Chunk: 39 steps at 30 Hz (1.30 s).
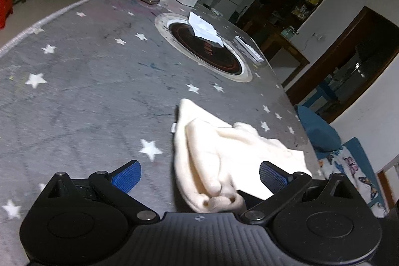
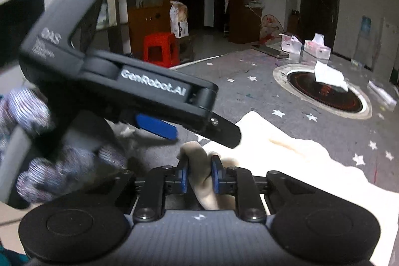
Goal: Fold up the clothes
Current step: 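Close the right gripper on the shirt edge while the left gripper grasps beside it, then lift the held shirt edge with both grippers and fold it over the bundle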
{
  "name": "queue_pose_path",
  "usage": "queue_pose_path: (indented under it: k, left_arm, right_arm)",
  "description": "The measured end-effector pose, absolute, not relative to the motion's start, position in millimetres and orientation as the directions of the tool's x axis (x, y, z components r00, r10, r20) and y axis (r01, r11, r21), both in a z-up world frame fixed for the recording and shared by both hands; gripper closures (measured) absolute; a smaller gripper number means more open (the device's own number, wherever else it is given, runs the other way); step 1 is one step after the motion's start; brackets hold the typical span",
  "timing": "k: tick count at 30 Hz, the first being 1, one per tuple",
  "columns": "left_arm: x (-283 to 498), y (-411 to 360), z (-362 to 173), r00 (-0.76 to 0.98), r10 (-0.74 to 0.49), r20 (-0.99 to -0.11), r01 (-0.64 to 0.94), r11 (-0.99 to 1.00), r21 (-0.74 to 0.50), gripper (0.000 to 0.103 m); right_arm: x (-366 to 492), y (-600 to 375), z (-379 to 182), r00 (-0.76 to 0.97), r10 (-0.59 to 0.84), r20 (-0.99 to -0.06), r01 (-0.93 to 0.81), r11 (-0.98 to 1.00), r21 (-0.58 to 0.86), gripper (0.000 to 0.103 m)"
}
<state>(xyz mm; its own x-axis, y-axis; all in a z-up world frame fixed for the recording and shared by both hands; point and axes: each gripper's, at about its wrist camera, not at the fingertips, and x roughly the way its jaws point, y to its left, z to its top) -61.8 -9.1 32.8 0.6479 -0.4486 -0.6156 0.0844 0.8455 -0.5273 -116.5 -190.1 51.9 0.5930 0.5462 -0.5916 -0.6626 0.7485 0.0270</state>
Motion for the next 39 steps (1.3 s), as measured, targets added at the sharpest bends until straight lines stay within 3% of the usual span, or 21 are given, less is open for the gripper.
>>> queue_pose_path:
  k: [4, 9, 14, 16, 18, 20, 23, 29, 39]
  left_arm:
    - [-51.1, -9.1, 27.5, 0.632, -0.479, -0.610, 0.050, 0.810, -0.585, 0.002]
    - [-40.5, -7.2, 22.7, 0.612, -0.531, -0.586, 0.027, 0.754, -0.656, 0.011]
    - [-33.9, -7.9, 16.6, 0.584, -0.584, -0.564, 0.014, 0.702, -0.712, 0.028]
    - [-33.7, -7.8, 13.8, 0.580, -0.595, -0.556, 0.006, 0.685, -0.728, 0.031]
    - [-33.8, -9.3, 10.7, 0.568, -0.615, -0.547, 0.004, 0.667, -0.745, 0.042]
    - [-33.0, -11.9, 5.5, 0.552, -0.625, -0.553, -0.005, 0.660, -0.751, 0.062]
    - [-32.7, -15.1, 1.3, 0.546, -0.619, -0.564, -0.011, 0.668, -0.744, 0.076]
    - [-34.4, -18.3, 2.0, 0.550, -0.601, -0.580, 0.005, 0.697, -0.717, 0.081]
    - [-39.2, -23.6, 5.6, 0.558, -0.579, -0.594, 0.029, 0.729, -0.684, 0.081]
  right_arm:
    - [-114.0, -203.2, 55.7, 0.582, 0.578, -0.572, -0.650, 0.753, 0.099, 0.087]
    - [-112.0, -215.3, 60.1, 0.579, 0.603, -0.549, -0.640, 0.753, 0.152, 0.087]
    - [-112.6, -216.0, 61.6, 0.575, 0.619, -0.535, -0.650, 0.743, 0.160, 0.088]
    - [-112.8, -216.9, 61.0, 0.576, 0.623, -0.530, -0.650, 0.742, 0.165, 0.088]
    - [-113.1, -217.6, 60.0, 0.575, 0.627, -0.526, -0.650, 0.740, 0.171, 0.088]
    - [-113.8, -217.3, 58.4, 0.572, 0.629, -0.527, -0.652, 0.738, 0.174, 0.088]
    - [-115.1, -217.8, 55.4, 0.567, 0.628, -0.533, -0.654, 0.737, 0.172, 0.086]
    - [-120.5, -240.0, 52.3, 0.573, 0.626, -0.529, -0.619, 0.753, 0.221, 0.078]
    - [-99.1, -325.5, 43.6, 0.722, 0.392, -0.571, -0.347, 0.918, 0.192, 0.069]
